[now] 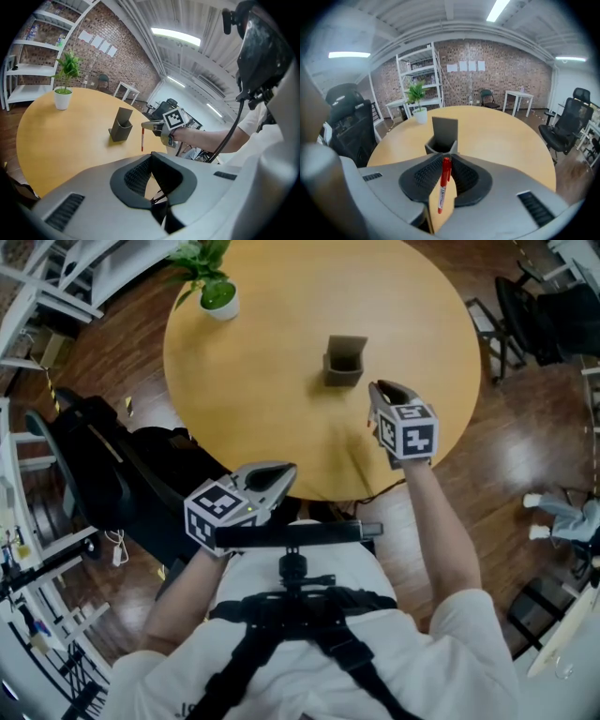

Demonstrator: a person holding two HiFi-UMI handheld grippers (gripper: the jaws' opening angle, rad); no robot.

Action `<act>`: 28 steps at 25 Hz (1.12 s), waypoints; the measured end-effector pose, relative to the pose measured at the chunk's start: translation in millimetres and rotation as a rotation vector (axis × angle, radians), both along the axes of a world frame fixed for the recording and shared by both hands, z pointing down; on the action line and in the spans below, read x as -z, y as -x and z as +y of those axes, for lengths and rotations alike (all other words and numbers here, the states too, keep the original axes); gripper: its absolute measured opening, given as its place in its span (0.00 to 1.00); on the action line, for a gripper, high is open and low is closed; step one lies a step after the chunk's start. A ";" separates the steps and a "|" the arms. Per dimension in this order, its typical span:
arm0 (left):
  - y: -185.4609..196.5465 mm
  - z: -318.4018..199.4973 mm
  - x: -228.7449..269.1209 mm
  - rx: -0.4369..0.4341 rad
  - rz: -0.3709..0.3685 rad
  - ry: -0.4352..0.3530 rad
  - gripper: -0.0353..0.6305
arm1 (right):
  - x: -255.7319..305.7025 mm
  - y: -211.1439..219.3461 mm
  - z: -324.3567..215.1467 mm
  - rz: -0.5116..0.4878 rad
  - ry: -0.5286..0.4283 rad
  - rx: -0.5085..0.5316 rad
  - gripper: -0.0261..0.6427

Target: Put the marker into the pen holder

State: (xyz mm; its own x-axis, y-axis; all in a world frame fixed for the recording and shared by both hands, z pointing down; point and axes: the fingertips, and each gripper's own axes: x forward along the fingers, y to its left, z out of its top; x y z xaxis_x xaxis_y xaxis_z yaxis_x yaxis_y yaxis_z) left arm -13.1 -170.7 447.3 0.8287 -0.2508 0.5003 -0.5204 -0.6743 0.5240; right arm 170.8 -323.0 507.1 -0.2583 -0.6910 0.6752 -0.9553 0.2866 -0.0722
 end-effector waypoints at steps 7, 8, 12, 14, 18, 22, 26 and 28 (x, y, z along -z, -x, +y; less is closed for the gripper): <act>1.8 -3.8 11.2 0.036 -0.002 0.005 0.05 | 85.3 11.6 -44.9 -0.100 -0.239 -0.023 0.14; 3.3 -4.7 12.3 0.047 0.000 0.008 0.05 | 92.4 13.6 -51.8 -0.103 -0.262 -0.025 0.14; 7.8 -7.6 14.4 0.082 0.007 0.007 0.05 | 109.2 20.3 -74.0 -0.099 -0.334 -0.032 0.14; 10.0 -9.3 16.0 0.102 0.010 0.008 0.05 | 109.4 24.5 -82.3 -0.090 -0.345 -0.028 0.14; 14.5 -11.1 17.1 0.134 0.012 0.012 0.05 | 99.4 30.1 -92.1 -0.076 -0.337 -0.027 0.14; 20.2 -12.0 15.8 0.156 0.007 0.017 0.05 | 88.9 35.3 -98.2 -0.064 -0.328 -0.026 0.14; 21.4 -14.7 14.5 0.168 0.005 0.020 0.05 | 73.7 38.3 -99.2 -0.013 -0.319 -0.009 0.14; 21.4 -16.4 14.6 0.171 0.005 0.020 0.05 | 64.4 38.6 -98.0 0.001 -0.307 -0.010 0.14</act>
State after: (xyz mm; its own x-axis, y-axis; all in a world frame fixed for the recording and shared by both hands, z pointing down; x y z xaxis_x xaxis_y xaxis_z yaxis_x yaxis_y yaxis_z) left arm -34.5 -187.1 432.7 0.7775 -0.3779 0.5026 -0.6237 -0.5657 0.5395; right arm 132.2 -421.0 442.7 -0.2500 -0.8651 0.4350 -0.9582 0.2855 0.0172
